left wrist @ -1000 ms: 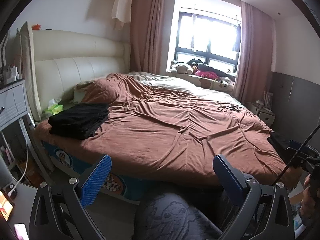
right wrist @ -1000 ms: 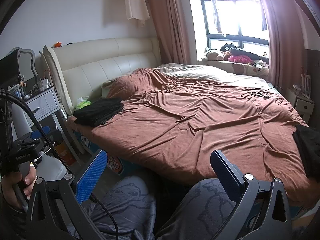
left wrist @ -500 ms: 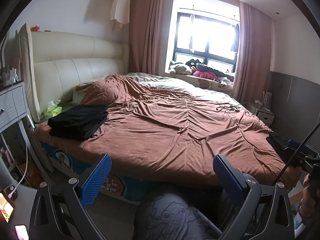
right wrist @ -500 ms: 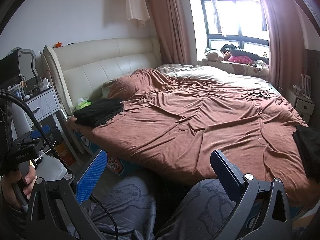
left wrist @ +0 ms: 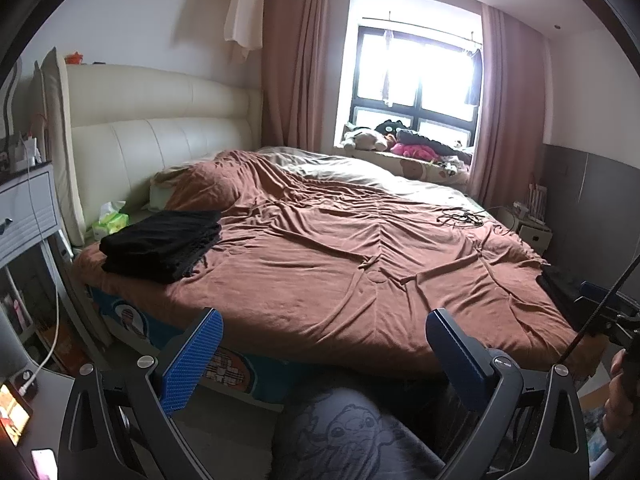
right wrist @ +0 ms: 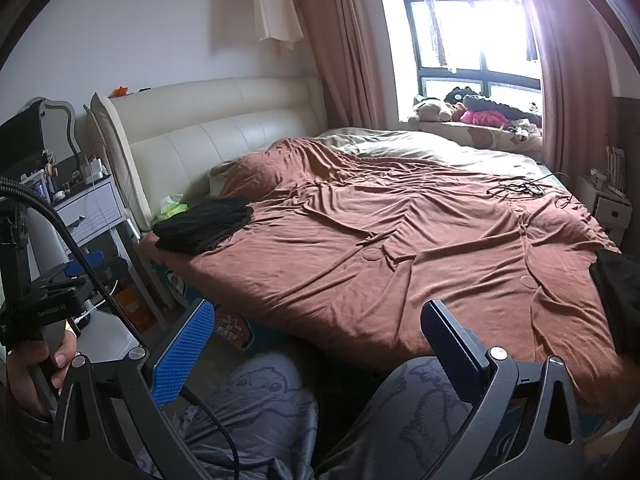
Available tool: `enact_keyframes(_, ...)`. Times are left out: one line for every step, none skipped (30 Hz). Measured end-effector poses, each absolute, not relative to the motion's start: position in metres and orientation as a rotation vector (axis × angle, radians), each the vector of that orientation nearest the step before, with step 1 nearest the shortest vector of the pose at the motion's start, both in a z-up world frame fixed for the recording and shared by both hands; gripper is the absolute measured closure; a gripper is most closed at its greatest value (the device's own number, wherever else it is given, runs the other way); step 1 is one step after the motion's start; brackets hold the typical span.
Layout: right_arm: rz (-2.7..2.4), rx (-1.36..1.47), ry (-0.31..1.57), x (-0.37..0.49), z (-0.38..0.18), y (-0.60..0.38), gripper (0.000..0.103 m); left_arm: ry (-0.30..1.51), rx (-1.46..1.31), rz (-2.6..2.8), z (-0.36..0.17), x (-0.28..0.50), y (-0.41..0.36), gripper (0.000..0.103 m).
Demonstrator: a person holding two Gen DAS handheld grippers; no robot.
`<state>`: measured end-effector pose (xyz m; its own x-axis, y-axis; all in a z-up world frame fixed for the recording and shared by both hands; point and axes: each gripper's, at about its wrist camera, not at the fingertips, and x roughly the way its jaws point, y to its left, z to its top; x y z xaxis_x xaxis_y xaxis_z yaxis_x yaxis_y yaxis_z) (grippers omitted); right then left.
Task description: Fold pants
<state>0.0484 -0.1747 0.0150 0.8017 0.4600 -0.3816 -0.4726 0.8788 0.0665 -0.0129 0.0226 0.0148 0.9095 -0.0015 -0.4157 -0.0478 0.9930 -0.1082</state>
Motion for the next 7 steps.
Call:
enact_keyframes(0.500,-0.032,0.401,0.0483,0.0150,-0.1749,0.000,0.427,-0.120,0.026,0.0157,-0.0136,0.0233,0.001)
enact_keyframes(0.501,-0.031,0.401,0.0483,0.0150,-0.1750,0.000,0.427,-0.121,0.022,0.0159,-0.0133,0.0247,0.001)
enact_keyframes(0.501,-0.030,0.402,0.0484,0.0149,-0.1750,0.000,0.428,-0.120,0.021,0.0165,-0.0133,0.0249,0.001)
enact_keyframes(0.500,-0.030,0.402,0.0485,0.0148,-0.1748,0.000,0.429,-0.119,0.022,0.0164,-0.0133,0.0258,0.001)
enact_keyframes(0.500,-0.030,0.403,0.0487,0.0146,-0.1746,0.000,0.428,-0.118,0.022,0.0168,-0.0132,0.0261,0.001)
enact_keyframes(0.499,-0.030,0.405,0.0489,0.0143,-0.1743,0.000,0.429,-0.120,0.021,0.0162,-0.0129,0.0261,0.001)
enact_keyframes(0.498,-0.030,0.406,0.0490,0.0142,-0.1742,0.000,0.428,-0.123,0.021,0.0168,-0.0129,0.0266,0.001)
